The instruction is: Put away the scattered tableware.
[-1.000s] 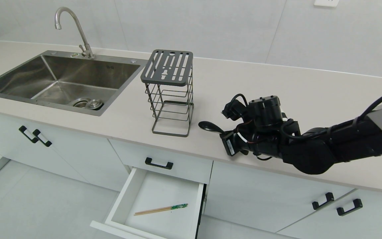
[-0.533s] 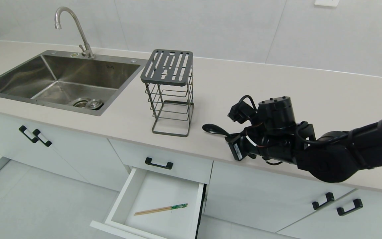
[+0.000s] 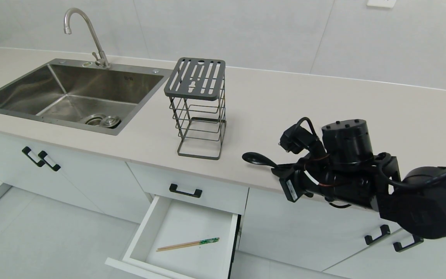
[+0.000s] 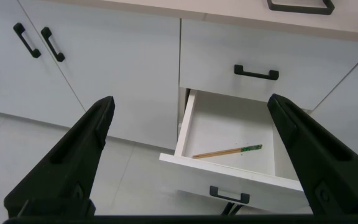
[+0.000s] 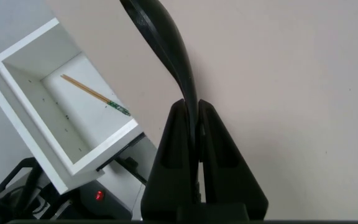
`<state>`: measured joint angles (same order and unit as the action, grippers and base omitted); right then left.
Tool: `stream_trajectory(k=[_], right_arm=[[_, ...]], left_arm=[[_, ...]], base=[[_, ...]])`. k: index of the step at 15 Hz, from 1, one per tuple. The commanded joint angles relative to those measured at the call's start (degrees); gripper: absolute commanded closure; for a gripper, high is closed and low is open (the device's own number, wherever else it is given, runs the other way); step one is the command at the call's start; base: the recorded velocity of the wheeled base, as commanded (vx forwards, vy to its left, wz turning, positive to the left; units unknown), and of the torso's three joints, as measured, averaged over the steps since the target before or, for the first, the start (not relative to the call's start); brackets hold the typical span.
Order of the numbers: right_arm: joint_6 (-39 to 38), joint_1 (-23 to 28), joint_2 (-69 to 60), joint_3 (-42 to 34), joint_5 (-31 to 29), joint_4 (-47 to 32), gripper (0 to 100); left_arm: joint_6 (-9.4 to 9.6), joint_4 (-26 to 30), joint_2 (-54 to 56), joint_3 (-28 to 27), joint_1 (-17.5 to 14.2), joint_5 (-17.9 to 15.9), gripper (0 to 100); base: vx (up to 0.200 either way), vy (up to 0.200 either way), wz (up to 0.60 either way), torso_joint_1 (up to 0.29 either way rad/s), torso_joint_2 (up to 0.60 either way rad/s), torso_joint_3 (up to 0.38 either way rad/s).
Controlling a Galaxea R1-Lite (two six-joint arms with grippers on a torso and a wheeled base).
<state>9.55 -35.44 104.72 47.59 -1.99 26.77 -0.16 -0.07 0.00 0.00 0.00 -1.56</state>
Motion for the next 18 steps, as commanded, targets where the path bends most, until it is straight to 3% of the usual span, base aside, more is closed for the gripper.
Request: stream_trajectory(k=[1, 18], right_arm=[[0.03, -0.77, -3.2, -2.24, 0.05, 0.04, 100], [-0.58, -11.5, -4.08, -7.51, 1.2, 0.12, 100]], left_arm=[[-0.02, -0.01, -0.09, 0.0, 0.0, -0.02, 0], [-0.02, -0.01, -0.09, 0.0, 0.0, -0.02, 0]], base=[[0.0, 0.0, 0.0, 0.0, 0.0, 0.0], [0.0, 0.0, 0.0, 0.0, 0.0, 0.0]])
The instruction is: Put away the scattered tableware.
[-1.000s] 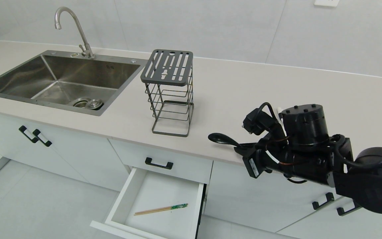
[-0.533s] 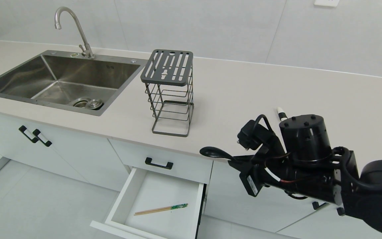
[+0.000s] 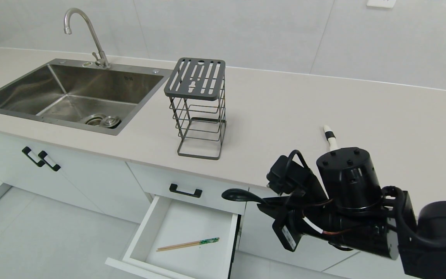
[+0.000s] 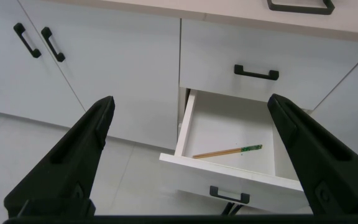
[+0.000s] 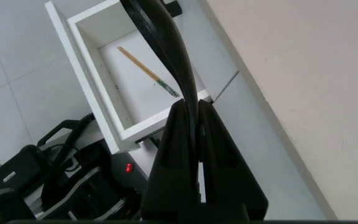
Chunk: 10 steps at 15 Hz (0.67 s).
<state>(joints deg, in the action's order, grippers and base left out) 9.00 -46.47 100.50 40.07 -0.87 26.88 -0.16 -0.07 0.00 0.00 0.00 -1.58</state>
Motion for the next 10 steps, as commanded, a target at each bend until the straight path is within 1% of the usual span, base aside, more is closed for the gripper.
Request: stream_trajectory(k=[1, 4, 5, 10], right_arm=[[-0.03, -0.55, 0.14, 0.01, 0.07, 0.01, 100], [-0.12, -2.66, 1.01, 0.45, 0.87, 0.1, 100], [-0.21, -3.8, 2.24, 0.8, 1.04, 1.51, 100], [-0.73, -6.44, 7.17, 4.93, 1.92, 2.04, 100]], left_arm=[[-0.02, -0.01, -0.09, 0.0, 0.0, 0.0, 0], [-0.02, -0.01, -0.09, 0.0, 0.0, 0.0, 0], [-0.02, -0.01, -0.09, 0.0, 0.0, 0.0, 0], [-0.02, -0.01, -0.09, 0.0, 0.0, 0.0, 0]], base=[[0.0, 0.0, 0.0, 0.0, 0.0, 0.0], [0.0, 0.0, 0.0, 0.0, 0.0, 0.0], [0.0, 0.0, 0.0, 0.0, 0.0, 0.0], [0.0, 0.0, 0.0, 0.0, 0.0, 0.0]])
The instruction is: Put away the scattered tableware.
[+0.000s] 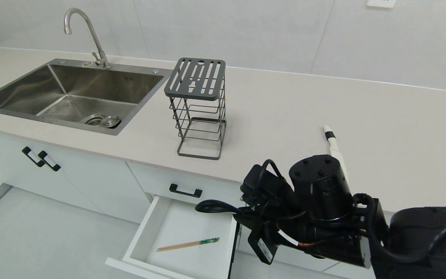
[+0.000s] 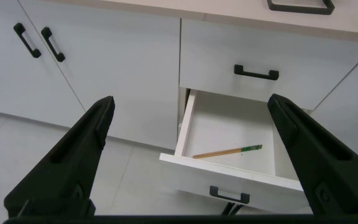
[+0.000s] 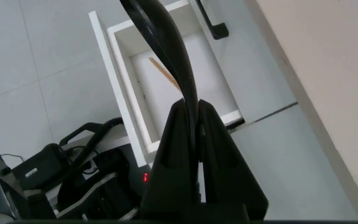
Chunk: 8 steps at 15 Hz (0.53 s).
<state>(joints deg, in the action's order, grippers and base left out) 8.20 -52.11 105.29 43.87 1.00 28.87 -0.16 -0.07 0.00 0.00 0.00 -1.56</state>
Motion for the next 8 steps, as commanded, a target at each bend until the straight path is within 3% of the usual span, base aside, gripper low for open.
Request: stream_trajectory(k=[1, 8], right_arm=[[0.06, -0.88, 2.99, 1.65, 0.06, 0.05, 100], [0.15, -2.55, 7.03, 3.85, 0.67, -0.21, 100]], left_arm=[[-0.02, -0.01, -0.09, 0.0, 0.0, -0.02, 0], [-0.02, -0.01, -0.09, 0.0, 0.0, -0.02, 0]], base=[[0.0, 0.0, 0.0, 0.0, 0.0, 0.0], [0.0, 0.0, 0.0, 0.0, 0.0, 0.0]])
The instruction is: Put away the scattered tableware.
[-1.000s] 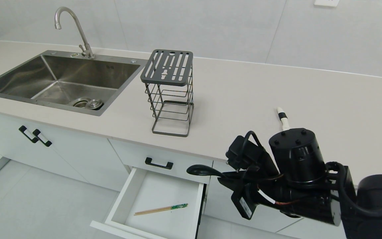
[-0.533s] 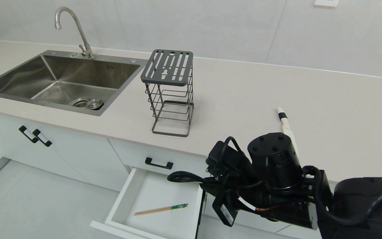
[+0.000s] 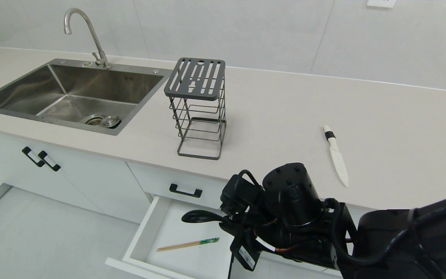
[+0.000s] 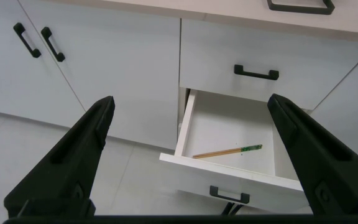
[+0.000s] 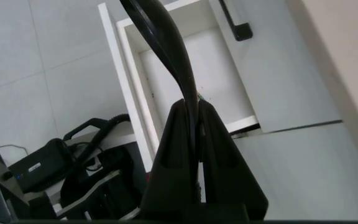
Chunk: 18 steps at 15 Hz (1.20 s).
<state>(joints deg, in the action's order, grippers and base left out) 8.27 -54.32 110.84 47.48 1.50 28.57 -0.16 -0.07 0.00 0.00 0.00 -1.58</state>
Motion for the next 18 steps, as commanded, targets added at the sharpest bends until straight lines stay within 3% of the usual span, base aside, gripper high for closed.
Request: stream_trajectory(k=[1, 18], right_arm=[[0.0, -0.35, 1.66, 0.95, 1.14, 0.08, 100], [0.0, -0.79, 13.53, 13.87, 8.17, -1.33, 100]], left_arm=[[-0.11, -0.01, -0.09, 0.0, 0.0, 0.0, 0], [-0.02, -0.01, -0.09, 0.0, 0.0, 0.0, 0]], base=[[0.0, 0.0, 0.0, 0.0, 0.0, 0.0], [0.0, 0.0, 0.0, -0.004, 0.01, 0.005]])
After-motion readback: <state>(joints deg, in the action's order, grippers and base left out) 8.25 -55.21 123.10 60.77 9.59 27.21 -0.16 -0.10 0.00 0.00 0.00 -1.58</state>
